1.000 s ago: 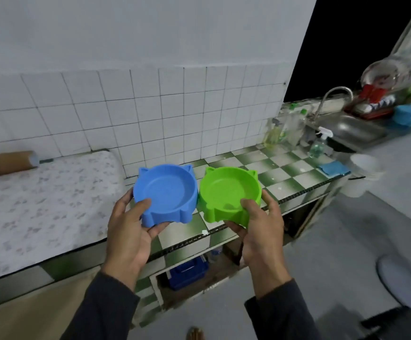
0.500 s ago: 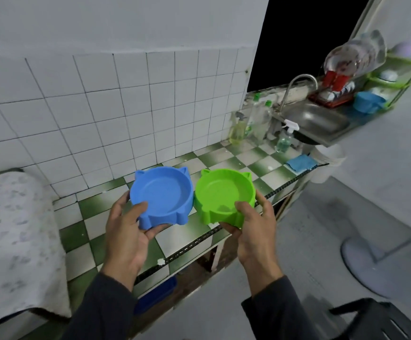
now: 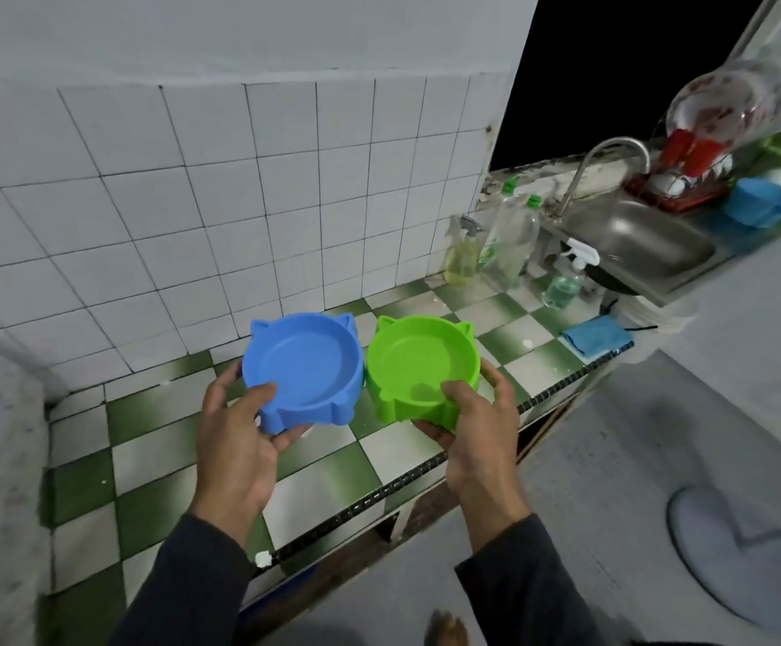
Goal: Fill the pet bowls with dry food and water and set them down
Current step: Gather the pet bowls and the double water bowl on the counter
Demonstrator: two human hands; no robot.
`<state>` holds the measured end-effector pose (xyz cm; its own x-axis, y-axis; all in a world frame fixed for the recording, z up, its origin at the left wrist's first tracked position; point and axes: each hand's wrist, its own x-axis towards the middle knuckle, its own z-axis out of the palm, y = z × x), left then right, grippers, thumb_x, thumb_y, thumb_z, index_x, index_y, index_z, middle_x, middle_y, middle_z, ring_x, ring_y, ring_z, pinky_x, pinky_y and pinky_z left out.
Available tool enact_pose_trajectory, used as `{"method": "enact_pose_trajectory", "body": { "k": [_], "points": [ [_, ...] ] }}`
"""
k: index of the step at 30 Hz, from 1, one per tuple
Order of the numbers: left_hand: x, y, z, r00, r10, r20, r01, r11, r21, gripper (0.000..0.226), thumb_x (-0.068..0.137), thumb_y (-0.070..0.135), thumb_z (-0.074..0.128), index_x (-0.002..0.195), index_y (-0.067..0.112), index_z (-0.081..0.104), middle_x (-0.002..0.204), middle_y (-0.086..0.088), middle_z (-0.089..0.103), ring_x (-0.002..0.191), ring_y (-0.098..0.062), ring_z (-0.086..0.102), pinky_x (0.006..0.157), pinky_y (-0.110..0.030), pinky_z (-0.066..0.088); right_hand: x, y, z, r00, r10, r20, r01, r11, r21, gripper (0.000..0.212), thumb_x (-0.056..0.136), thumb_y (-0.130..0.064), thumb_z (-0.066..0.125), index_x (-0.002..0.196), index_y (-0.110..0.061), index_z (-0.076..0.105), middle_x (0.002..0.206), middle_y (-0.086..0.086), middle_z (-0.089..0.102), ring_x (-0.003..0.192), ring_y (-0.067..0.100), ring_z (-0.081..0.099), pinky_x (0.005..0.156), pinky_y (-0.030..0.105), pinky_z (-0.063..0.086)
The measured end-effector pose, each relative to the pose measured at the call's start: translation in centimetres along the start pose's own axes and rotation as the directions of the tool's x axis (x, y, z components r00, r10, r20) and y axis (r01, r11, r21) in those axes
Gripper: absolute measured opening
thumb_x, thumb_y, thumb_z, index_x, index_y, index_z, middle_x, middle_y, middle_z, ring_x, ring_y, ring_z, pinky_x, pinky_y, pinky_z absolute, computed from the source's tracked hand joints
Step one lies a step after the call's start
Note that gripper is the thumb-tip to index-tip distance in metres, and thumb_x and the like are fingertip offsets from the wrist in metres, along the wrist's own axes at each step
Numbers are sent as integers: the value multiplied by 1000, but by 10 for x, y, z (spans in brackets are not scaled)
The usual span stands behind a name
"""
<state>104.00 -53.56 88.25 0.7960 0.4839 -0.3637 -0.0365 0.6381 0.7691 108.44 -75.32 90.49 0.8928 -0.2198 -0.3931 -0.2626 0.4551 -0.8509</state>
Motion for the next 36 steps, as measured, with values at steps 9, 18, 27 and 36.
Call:
{"method": "enact_pose_trajectory", "body": {
  "k": [9, 18, 27, 36],
  "points": [
    [30, -38, 33, 985, 87, -149, -97, 993, -64, 47, 89, 2, 67, 129, 26, 61, 136, -10, 63, 114, -35, 69, 74, -52, 62, 92, -12, 10, 981, 94, 171, -76, 991, -110, 54, 82, -1, 63, 118, -40, 56, 122, 5, 53, 106, 37, 60, 60, 42, 60],
    [46, -69, 46, 948, 142, -285, -181, 976, -118, 49, 88, 2, 69, 131, 25, 64, 136, -9, 62, 112, -33, 71, 78, -53, 61, 154, -6, 27, 939, 209, 275, -153, 965, -212, 56, 80, 2, 61, 115, -42, 56, 122, 4, 53, 104, 36, 61, 59, 43, 60],
    [84, -89, 40, 925, 120, -360, -167, 981, -102, 48, 92, 4, 68, 130, 33, 64, 140, -9, 56, 119, -40, 63, 77, -51, 61, 197, 15, 45, 914, 294, 278, -206, 930, -304, 58, 82, 4, 58, 112, -46, 54, 120, 1, 53, 105, 35, 60, 69, 62, 60],
    [118, -99, 26, 917, 59, -395, -112, 987, -112, 44, 97, 7, 64, 135, 30, 60, 136, -9, 59, 119, -41, 64, 83, -56, 62, 222, 51, 60, 898, 365, 248, -282, 907, -313, 72, 82, 10, 51, 119, -52, 54, 123, -3, 49, 108, 35, 56, 61, 46, 60]
  ]
}}
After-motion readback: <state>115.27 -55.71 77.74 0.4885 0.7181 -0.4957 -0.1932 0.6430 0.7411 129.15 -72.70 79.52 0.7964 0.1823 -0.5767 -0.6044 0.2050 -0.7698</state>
